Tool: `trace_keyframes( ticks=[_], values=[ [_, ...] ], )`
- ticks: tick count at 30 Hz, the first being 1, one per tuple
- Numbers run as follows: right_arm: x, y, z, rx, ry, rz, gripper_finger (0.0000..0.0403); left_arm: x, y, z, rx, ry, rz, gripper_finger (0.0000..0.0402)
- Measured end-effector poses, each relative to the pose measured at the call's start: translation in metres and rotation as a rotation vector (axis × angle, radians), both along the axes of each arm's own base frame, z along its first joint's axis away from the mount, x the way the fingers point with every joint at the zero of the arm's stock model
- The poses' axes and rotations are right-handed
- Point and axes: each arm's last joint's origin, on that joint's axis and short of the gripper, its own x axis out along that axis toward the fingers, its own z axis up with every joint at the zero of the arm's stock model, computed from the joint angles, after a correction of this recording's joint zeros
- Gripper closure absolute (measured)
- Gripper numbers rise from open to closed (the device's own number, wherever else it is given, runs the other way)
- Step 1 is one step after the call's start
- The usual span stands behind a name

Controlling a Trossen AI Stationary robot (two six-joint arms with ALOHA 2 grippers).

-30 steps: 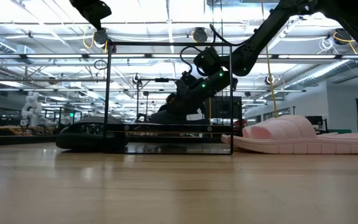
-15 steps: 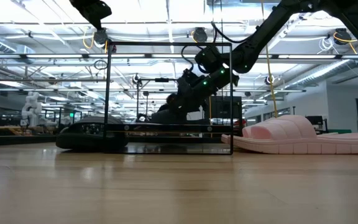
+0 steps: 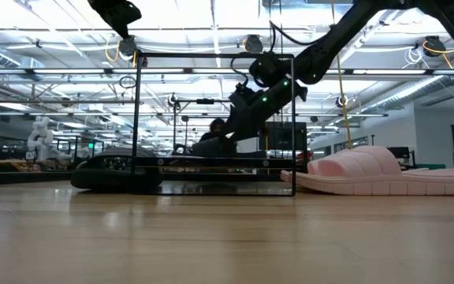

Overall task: Pick and place slides into the shelf
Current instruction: Put the black slide on the shelf

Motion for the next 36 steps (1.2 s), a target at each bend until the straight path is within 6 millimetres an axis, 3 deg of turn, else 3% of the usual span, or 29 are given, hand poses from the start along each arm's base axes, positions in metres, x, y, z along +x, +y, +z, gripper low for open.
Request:
trace_keyframes(
  ticks=[9,17,21,26,31,36],
  values=[
    [-0.009,0.024,0.048,-0.033,-0.049,0.099,0.0145,0.0,0.0,0.0,0.0,0.0,0.0,0.0371],
    [0.005,0.089,0.09,-0.08,-0.211,0.462,0.0145,0.0,0.0,-0.001,-0.028,0.04,-0.029,0.0371],
    [0.009,0.115,0.099,-0.237,-0.184,0.501,0.0145,0.001,-0.003,-0.004,-0.168,0.059,-0.088,0.0371],
    [0.005,0.128,0.107,-0.413,-0.087,0.442,0.0145,0.002,-0.007,-0.009,-0.379,0.08,-0.177,0.0371],
    [-0.008,0.134,0.122,-0.461,-0.057,0.396,0.0145,0.004,-0.012,-0.013,-0.551,0.068,-0.252,0.0371],
    [-0.025,0.138,0.138,-0.46,-0.05,0.385,0.0145,0.012,-0.016,-0.032,-0.723,0.0,-0.315,0.0371]
  ],
)
